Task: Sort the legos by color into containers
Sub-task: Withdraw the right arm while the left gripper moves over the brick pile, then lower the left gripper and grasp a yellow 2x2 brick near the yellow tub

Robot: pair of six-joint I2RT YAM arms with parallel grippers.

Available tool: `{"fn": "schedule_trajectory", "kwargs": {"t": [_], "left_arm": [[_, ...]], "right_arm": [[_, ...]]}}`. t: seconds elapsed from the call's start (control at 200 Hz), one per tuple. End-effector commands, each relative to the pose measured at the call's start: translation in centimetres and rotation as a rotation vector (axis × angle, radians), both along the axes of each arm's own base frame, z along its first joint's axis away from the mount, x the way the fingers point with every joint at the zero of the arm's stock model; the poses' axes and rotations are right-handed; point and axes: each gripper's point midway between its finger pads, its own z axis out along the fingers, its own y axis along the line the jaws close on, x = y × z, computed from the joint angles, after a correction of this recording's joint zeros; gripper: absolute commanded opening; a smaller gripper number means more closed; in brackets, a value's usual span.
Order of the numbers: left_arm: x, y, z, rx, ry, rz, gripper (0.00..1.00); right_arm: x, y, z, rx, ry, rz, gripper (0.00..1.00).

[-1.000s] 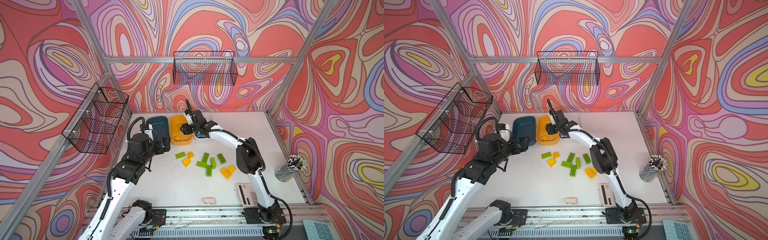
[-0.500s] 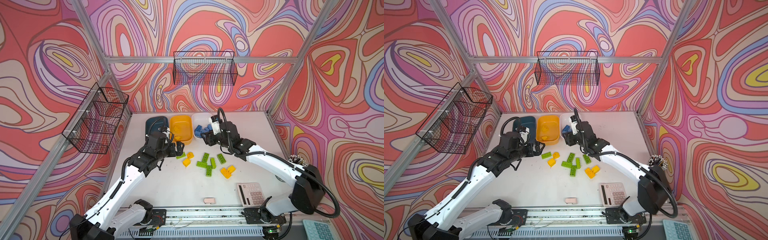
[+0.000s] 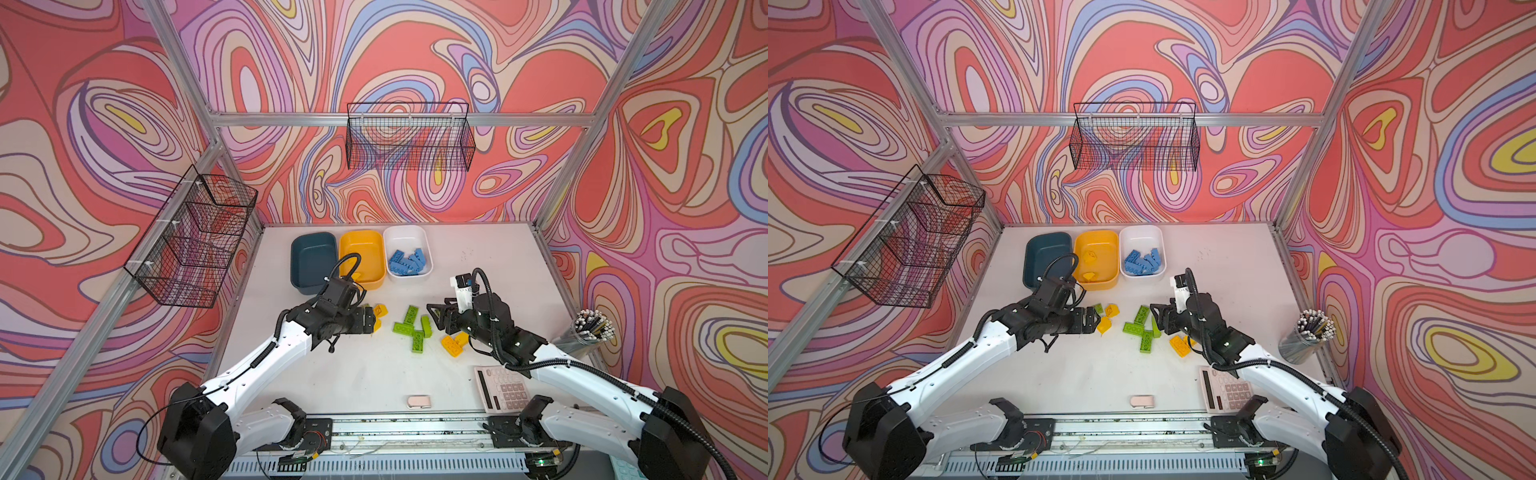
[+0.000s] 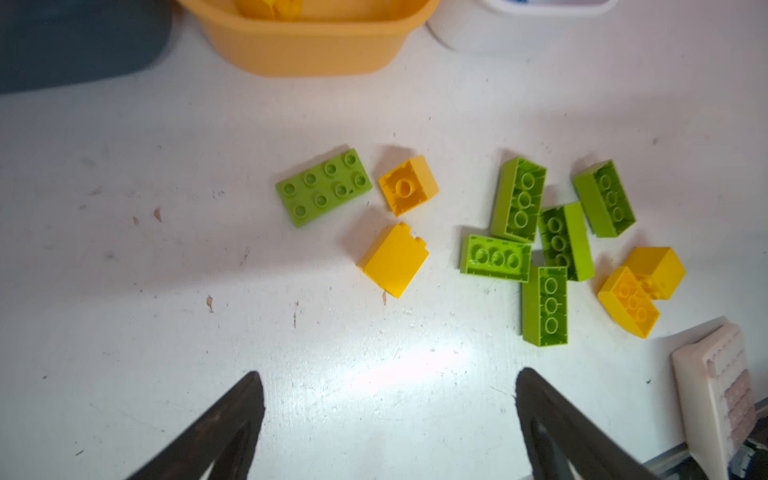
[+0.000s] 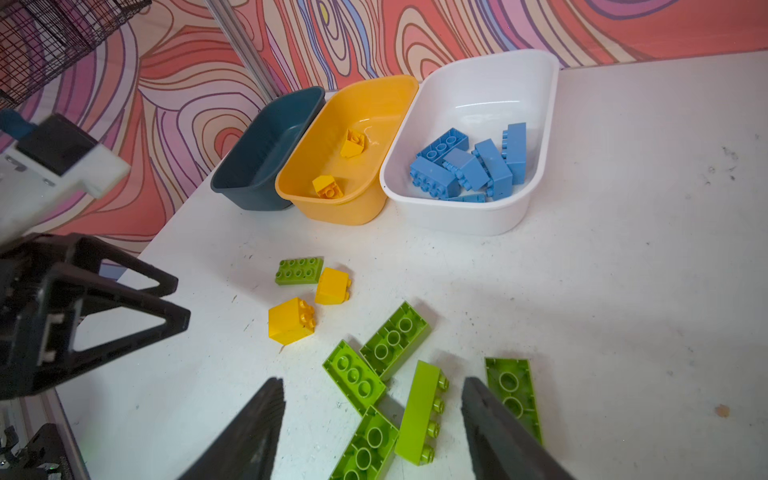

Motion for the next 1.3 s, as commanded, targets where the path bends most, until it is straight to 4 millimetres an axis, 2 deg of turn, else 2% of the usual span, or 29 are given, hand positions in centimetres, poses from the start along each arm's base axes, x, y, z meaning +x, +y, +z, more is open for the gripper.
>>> {"fn": "schedule_trajectory", "kwargs": {"t": [0.0, 0.26, 0.431, 0.566, 0.691, 0.911, 1.026, 1.292], "left_arm": [[-1.2, 0.0, -2.1, 0.013, 0.061, -0.011, 0.92], [-1.4, -1.1, -5.5, 0.051, 0.150, -0.016, 0.90], [-0.3, -1.9, -6.9, 0.085, 0.158, 0.022, 0.88], [0.9, -2.5, -7.4, 0.120, 0.159, 0.005, 0.87], [1.7, -2.3, -7.9, 0.179, 0.158, -0.004, 0.85], [2.8, -1.6, -8.4, 0.287, 0.147, -0.036, 0.75], [3.3, -1.5, -8.5, 0.313, 0.143, -0.048, 0.71], [4.8, -1.5, -8.1, 0.371, 0.108, -0.061, 0.68]], "right_arm": [[0.6, -0.3, 1.0, 0.058, -0.055, -0.037, 0.72], [0.8, -0.6, -0.6, 0.034, -0.040, -0.058, 0.72], [1.0, -0.9, -1.6, 0.016, -0.030, -0.076, 0.72], [1.1, -0.9, -1.6, 0.013, -0.032, -0.080, 0.72], [1.1, -1.2, -1.6, 0.007, -0.036, -0.088, 0.72], [1.2, -1.4, -1.7, -0.003, -0.039, -0.099, 0.72], [1.2, -1.4, -1.7, -0.001, -0.041, -0.101, 0.72], [1.3, -1.2, -1.9, -0.001, -0.035, -0.096, 0.72]]}}
